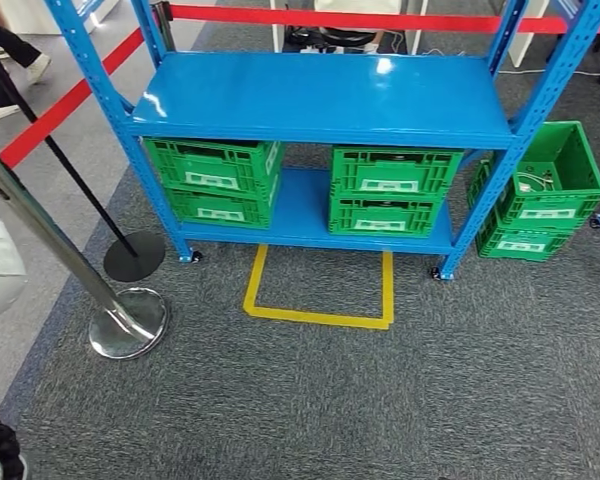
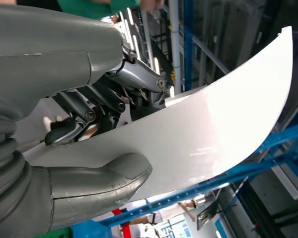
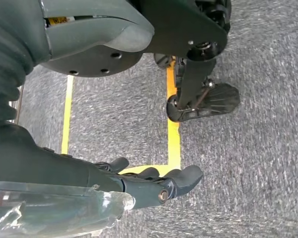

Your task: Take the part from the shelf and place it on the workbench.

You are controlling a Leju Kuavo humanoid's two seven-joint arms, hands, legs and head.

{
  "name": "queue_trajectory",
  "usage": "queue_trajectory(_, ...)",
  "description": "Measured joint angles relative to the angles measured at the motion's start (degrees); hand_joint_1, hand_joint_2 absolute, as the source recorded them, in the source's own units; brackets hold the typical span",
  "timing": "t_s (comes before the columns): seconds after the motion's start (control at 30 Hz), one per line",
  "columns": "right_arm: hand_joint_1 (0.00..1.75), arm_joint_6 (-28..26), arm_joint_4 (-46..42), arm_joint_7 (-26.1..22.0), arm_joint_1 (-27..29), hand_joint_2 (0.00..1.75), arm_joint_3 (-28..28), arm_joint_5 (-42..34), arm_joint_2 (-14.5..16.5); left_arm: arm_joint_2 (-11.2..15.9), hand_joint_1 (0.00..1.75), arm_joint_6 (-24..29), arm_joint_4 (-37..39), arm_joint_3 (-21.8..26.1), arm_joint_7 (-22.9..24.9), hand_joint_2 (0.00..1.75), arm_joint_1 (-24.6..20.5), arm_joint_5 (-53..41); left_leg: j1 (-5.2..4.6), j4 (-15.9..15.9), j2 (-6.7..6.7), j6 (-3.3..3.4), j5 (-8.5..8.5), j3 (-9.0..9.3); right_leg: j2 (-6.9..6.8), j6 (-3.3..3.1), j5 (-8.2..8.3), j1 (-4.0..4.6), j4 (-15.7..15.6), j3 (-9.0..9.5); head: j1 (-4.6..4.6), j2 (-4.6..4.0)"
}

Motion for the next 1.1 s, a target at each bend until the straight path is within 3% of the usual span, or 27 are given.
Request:
queue_trajectory(0.07,0.0,-0.2,0.0,0.1,0.0,1.75,0.0,0.0,0.0,0.0,1.75,-0.9,0.0,0.0,0.0,1.75,-0.1,0.5,-0.3,-7.8,2.81,0.33,2.68,4.13,-1.2,0.45,-0.16,0.33,0.1,0.16,-0.05,0.0)
queue_trajectory(0.1,0.0,-0.3,0.0,0.2,0.1,1.75,0.0,0.0,0.0,0.0,1.75,-1.2,0.1,0.0,-0.1,1.75,-0.1,0.8,-0.47,-10.0,3.74,0.66,3.18,5.2,-1.79,0.76,-0.25,0.51,0.2,0.21,-0.02,0.0)
queue_trajectory(0.13,0.0,-0.5,0.0,0.4,0.1,1.75,0.0,-0.1,0.0,0.0,1.75,-1.5,0.1,0.1,-0.4,1.75,-0.1,1.2,-0.67,-10.9,3.97,1.03,3.15,5.41,-2.41,1.07,-0.29,0.68,0.2,0.28,-0.02,0.0)
queue_trajectory(0.2,0.0,-0.8,0.0,1.4,0.1,1.75,-0.2,-0.3,-0.1,-0.1,1.75,-1.9,0.3,0.7,-1.2,1.75,0.1,2.3,-0.68,-11.0,2.41,1.93,3.38,5.03,-3.32,1.69,-0.42,0.58,0.1,0.35,0.02,0.0)
queue_trajectory(0.27,0.0,-1.1,0.0,3.0,0.1,1.75,-0.5,-0.5,-0.1,-0.2,1.75,-2.2,0.3,1.5,-2.0,1.75,0.2,3.4,-0.45,-11.0,1.01,2.69,3.7,4.85,-0.78,2.32,-2.2,0.36,2.4,-0.55,0.25,0.0)
queue_trajectory(0.33,0.0,-1.2,0.0,4.2,0.3,1.75,-0.8,-0.6,-0.1,-0.4,1.75,-2.5,0.3,2.1,-2.4,1.75,0.2,4.0,-0.35,-11.1,-0.35,3.17,3.89,4.69,2.98,2.55,-6.07,0.28,9.4,-3.6,0.53,0.0)
queue_trajectory(0.4,0.0,-1.3,0.0,4.8,0.7,1.75,-1.0,-0.6,-0.1,-0.5,1.75,-2.7,0.3,2.5,-2.5,1.75,0.2,4.3,-0.5,-11.1,-2.06,3.37,3.99,4.53,4.03,2.41,-8.7,0.34,16.6,-6.97,0.55,0.0)
queue_trajectory(0.43,0.0,-1.3,0.0,5.0,0.9,1.75,-1.1,-0.6,-0.1,-0.5,1.75,-2.8,0.3,2.7,-2.6,1.75,0.3,4.3,-0.57,-11.0,-3.0,3.39,4.03,4.51,4.14,2.26,-8.4,0.38,17.5,-7.5,0.55,0.0)
queue_trajectory(0.47,0.0,-1.4,0.0,5.1,1.0,1.75,-1.2,-0.6,-0.1,-0.6,1.75,-2.8,0.3,2.8,-2.6,1.75,0.3,4.3,-0.61,-11.0,-3.96,3.38,4.08,4.53,4.33,2.05,-6.94,0.42,15.9,-6.87,0.54,0.0)
queue_trajectory(0.5,0.0,-1.4,0.0,5.1,1.0,1.75,-1.3,-0.6,-0.1,-0.6,1.75,-2.8,0.3,3.0,-2.6,1.75,0.3,4.4,-0.62,-11.0,-4.89,3.33,4.12,4.59,4.85,1.8,-4.74,0.44,12.2,-5.23,0.55,0.0)
queue_trajectory(0.57,0.0,-1.3,0.0,5.3,0.9,1.75,-1.3,-0.7,-0.1,-0.7,1.75,-2.7,0.3,3.4,-2.6,1.75,0.3,4.5,-0.62,-10.9,-6.49,3.05,4.22,4.52,7.92,1.34,-1.44,0.18,4.0,-1.45,0.5,0.0)
queue_trajectory(0.63,0.0,-1.1,0.0,5.1,0.8,1.75,-1.4,-0.9,-0.1,-0.9,1.75,-2.3,0.3,4.0,-2.4,1.75,0.3,4.7,-0.4,-10.8,-7.86,2.39,4.47,4.0,10.14,1.13,-0.86,0.07,0.6,0.29,0.47,0.0)
queue_trajectory(0.7,0.0,-0.7,0.0,4.3,0.7,1.75,-1.4,-1.2,0.0,-1.3,1.75,-1.5,0.3,4.8,-2.2,1.75,0.5,4.8,-0.06,-10.8,-9.0,1.59,4.8,3.41,9.16,0.8,-0.76,0.23,0.4,0.49,0.49,0.0)
queue_trajectory(0.73,0.0,-0.6,0.0,3.8,0.7,1.75,-1.4,-1.3,0.1,-1.4,1.75,-1.0,0.3,5.3,-2.1,1.75,0.6,4.9,-0.07,-10.5,-8.21,1.26,4.6,3.12,8.38,0.49,-0.61,0.21,0.3,0.53,0.39,0.0)
queue_trajectory(0.77,0.0,-0.3,0.0,3.1,0.6,1.75,-1.5,-1.2,0.1,-1.6,1.75,-0.6,0.3,5.7,-2.1,1.75,0.6,5.2,-0.15,-9.3,-6.61,0.95,3.8,2.48,7.52,0.14,-0.48,0.15,0.1,0.59,0.2,0.0)
queue_trajectory(0.83,0.0,0.1,0.0,2.0,0.5,1.75,-1.5,-0.9,0.2,-1.9,1.75,0.3,0.3,6.6,-2.6,1.75,0.5,6.2,-0.29,-3.3,-2.57,0.39,0.41,-0.43,5.63,-0.39,-0.43,0.13,-0.1,0.65,-0.19,0.0)
queue_trajectory(0.9,0.0,0.3,0.0,1.5,0.5,1.75,-1.5,-0.4,0.2,-2.3,1.75,1.6,0.3,7.3,-3.5,1.75,0.5,6.6,-0.15,4.1,-1.2,-0.05,-2.67,-4.06,3.61,-0.58,-0.54,0.18,-0.1,0.63,-0.29,0.0)
queue_trajectory(0.93,0.0,0.4,0.0,1.5,0.5,1.75,-1.5,-0.2,0.2,-2.5,1.75,2.5,0.3,7.6,-3.9,1.75,0.6,6.3,-0.07,5.8,-1.03,-0.2,-2.83,-4.82,2.63,-0.56,-0.6,0.17,-0.1,0.64,-0.3,0.0)
queue_trajectory(0.97,0.0,0.5,0.0,1.5,0.4,1.75,-1.5,-0.1,0.2,-2.6,1.75,3.3,0.3,7.8,-4.1,1.75,0.7,5.9,0.01,5.1,-0.85,-0.29,-1.86,-4.4,1.7,-0.49,-0.67,0.15,-0.1,0.69,-0.31,0.0)
queue_trajectory(1.0,0.0,0.5,0.0,1.6,0.3,1.75,-1.5,0.0,0.2,-2.7,1.75,4.0,0.3,7.9,-4.2,1.75,0.7,5.5,0.07,2.2,-0.39,-0.32,-0.1,-2.81,0.82,-0.36,-0.75,0.12,-0.1,0.81,-0.3,0.0)
queue_trajectory(1.07,0.0,0.5,0.0,1.9,0.0,1.75,-1.5,0.2,0.1,-2.9,1.75,4.9,0.2,8.0,-4.4,1.75,0.8,5.0,-0.01,-5.9,2.46,-0.21,3.18,1.78,-0.63,0.14,-1.11,0.34,0.0,1.1,-0.4,0.0)
queue_trajectory(1.1,0.0,0.5,0.0,2.0,-0.1,1.75,-1.5,0.2,0.1,-3.0,1.75,5.1,0.2,8.0,-4.4,1.75,0.8,4.9,-0.1,-8.8,3.55,0.08,3.93,3.36,-1.22,0.47,-1.34,0.56,0.1,1.22,-0.33,0.0)
